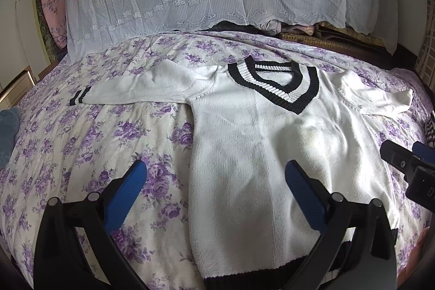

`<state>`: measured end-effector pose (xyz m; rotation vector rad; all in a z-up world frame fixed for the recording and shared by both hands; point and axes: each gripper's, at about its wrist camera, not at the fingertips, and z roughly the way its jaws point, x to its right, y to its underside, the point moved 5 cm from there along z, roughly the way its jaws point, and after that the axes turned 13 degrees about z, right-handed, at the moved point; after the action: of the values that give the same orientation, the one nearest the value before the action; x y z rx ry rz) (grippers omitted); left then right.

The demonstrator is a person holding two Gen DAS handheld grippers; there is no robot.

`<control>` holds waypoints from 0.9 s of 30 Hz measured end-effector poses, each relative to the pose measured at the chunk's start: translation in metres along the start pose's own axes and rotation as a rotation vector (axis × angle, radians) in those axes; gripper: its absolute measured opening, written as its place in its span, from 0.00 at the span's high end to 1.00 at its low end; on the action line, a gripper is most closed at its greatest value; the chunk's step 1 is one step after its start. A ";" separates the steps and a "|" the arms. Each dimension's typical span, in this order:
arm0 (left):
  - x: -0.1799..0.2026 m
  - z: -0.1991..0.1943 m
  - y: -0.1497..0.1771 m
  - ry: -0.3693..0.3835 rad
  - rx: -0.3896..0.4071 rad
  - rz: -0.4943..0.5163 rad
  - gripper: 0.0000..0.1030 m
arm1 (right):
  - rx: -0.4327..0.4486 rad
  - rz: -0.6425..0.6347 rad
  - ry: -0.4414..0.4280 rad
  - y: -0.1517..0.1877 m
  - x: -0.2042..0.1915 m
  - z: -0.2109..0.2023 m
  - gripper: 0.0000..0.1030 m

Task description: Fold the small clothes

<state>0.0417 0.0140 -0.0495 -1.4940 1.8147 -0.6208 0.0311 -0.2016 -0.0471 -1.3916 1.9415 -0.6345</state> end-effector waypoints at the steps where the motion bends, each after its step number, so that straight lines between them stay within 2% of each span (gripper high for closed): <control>1: 0.000 0.000 0.001 0.000 0.000 0.000 0.04 | -0.001 -0.001 0.000 0.000 0.000 0.000 0.03; 27: -0.003 0.000 0.002 -0.003 -0.005 -0.001 0.04 | -0.015 0.003 -0.002 0.001 -0.002 0.004 0.03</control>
<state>0.0406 0.0178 -0.0499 -1.4980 1.8148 -0.6141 0.0333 -0.1996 -0.0502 -1.3975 1.9501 -0.6177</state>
